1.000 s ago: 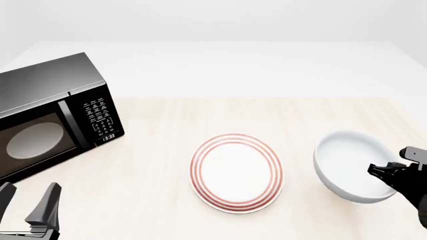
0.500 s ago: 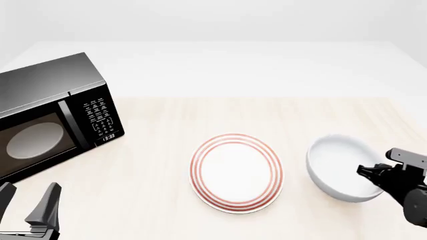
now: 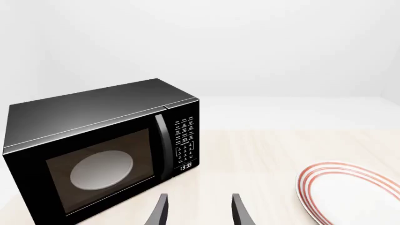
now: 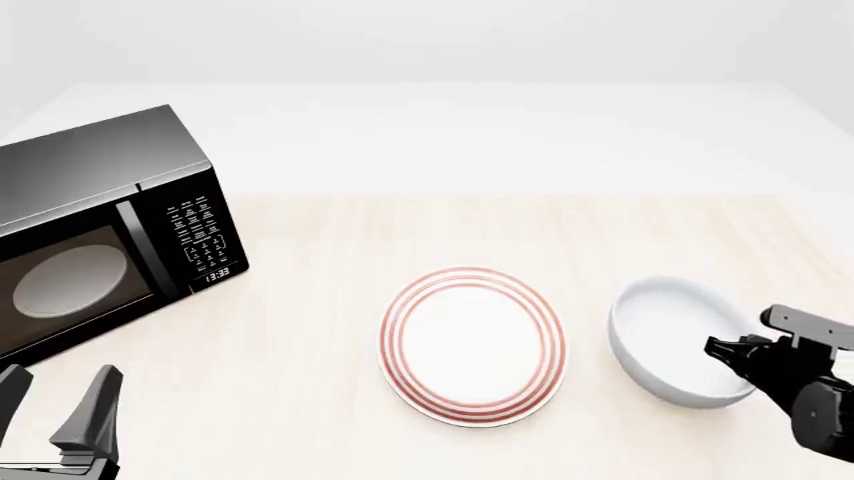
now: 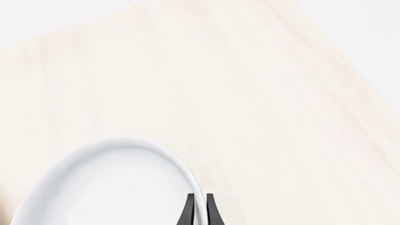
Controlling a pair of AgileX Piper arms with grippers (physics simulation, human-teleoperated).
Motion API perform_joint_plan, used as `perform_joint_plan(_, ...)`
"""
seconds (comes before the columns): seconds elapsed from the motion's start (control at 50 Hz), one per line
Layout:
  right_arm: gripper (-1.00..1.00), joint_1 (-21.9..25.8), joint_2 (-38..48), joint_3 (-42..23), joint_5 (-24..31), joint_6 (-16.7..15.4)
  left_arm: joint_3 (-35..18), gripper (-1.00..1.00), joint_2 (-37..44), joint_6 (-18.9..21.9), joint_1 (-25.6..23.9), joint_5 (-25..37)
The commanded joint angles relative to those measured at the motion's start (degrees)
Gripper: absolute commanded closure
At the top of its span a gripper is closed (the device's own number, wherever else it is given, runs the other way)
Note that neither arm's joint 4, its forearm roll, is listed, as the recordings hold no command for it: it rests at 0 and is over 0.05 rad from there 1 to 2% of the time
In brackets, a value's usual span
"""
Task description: Put the white bowl to the right of the plate.
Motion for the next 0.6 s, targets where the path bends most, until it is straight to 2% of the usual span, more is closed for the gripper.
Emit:
perform_joint_plan(0.02,1.00,0.31,1.83,0.41,-1.55,0.61,0.00,-1.00,0.00,0.00,0.00,0.00)
perform_joint_plan(0.28,1.00,0.51,1.44,0.95,-1.71,1.02,0.00,-1.00,0.00,0.00,0.00,0.00)
perform_joint_plan(0.3,-1.00,0.47,1.44,1.10,-1.88,1.29,0.00,-1.00,0.00,0.00,0.00,0.00)
perform_joint_plan(0.6,-1.00,0.02,-8.00,2.92,3.40,1.39,0.00,-1.00,0.00,0.00,0.00,0.00)
